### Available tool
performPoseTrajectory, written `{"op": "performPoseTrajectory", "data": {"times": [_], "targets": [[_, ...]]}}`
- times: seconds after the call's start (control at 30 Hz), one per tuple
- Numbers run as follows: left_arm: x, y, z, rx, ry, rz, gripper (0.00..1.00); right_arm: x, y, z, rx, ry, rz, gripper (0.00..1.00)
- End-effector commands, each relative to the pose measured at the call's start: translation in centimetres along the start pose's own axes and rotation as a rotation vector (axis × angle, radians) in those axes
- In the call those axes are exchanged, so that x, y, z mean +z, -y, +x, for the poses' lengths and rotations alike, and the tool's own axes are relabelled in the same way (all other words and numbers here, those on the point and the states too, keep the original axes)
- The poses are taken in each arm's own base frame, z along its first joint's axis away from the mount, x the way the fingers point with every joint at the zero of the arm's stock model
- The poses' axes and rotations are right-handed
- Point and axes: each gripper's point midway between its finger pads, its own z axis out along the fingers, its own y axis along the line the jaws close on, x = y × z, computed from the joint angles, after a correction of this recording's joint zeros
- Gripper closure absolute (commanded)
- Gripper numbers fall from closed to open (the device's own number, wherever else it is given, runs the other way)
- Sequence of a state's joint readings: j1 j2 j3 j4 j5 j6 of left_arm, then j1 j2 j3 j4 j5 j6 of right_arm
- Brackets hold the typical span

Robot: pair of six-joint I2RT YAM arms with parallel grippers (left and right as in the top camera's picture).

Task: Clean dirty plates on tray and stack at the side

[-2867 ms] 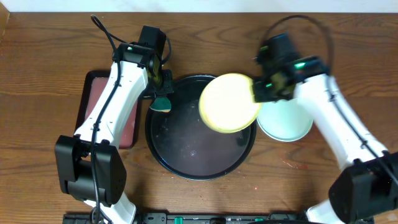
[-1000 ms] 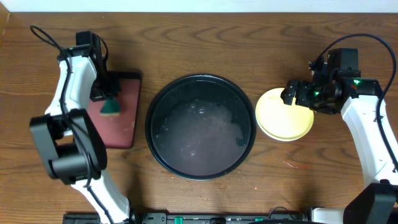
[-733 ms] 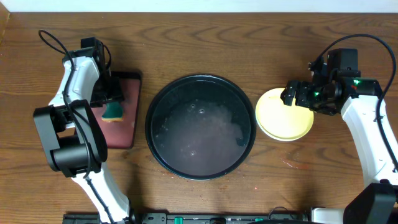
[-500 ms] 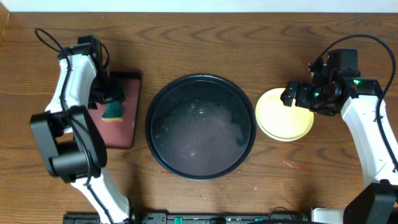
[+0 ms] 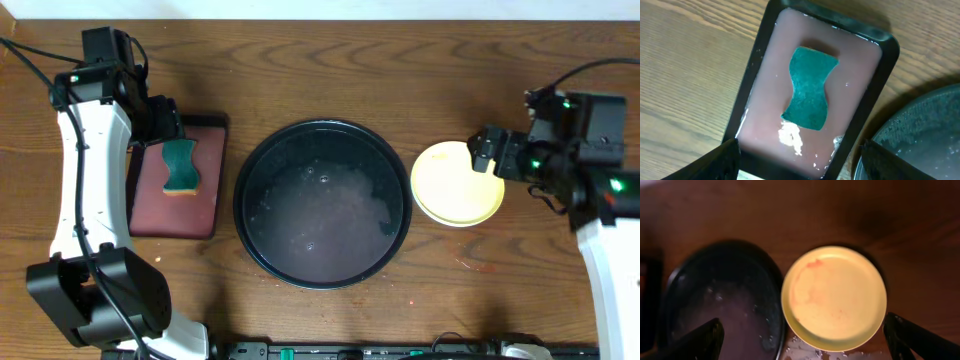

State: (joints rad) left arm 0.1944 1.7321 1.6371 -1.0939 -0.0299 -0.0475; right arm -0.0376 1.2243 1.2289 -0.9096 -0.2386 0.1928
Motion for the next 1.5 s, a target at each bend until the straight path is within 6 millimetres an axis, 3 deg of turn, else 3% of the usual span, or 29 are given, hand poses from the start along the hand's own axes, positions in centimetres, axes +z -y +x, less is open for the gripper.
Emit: {"op": "performPoseTrajectory", "data": {"times": [0.0,0.2,0.67,0.83,1.07,1.27,1.47], "targets": [[0.1,-0.2,0.0,0.005,-0.004,-0.009,0.22,-3.4,-1.3,-1.1,-0.044,0.106,-0.028,0.01],[0.1,-0.2,0.0,0.005,-0.004,-0.009,0.22,-5.5,-1.8,-1.3,-0.060,0.169,-0.040,0.01],[0.1,-0.2,0.0,0.005,-0.004,-0.009,0.22,-5.3,-1.1,-0.8,-0.051,0.148,-0.001,0.01],[0.1,-0.2,0.0,0.006,-0.004,-0.009,0.21,-6.9,-0.3,-1.6,-0.100,0.261,0.057,0.01],[0.1,-0.2,0.0,0.005,-0.004,-0.009,0.21,-8.1,-0.1,0.8,-0.245,0.492,0.042,0.01],[0.1,-0.2,0.0,0.006,-0.004,-0.009,0.21,-6.7,0.9,4.0,-0.313,0.694,0.033,0.01],[0.1,-0.2,0.0,0.005,-0.004,-0.009,0.21,-5.4,1.7,6.0,-0.318,0.880,0.000,0.01]]}}
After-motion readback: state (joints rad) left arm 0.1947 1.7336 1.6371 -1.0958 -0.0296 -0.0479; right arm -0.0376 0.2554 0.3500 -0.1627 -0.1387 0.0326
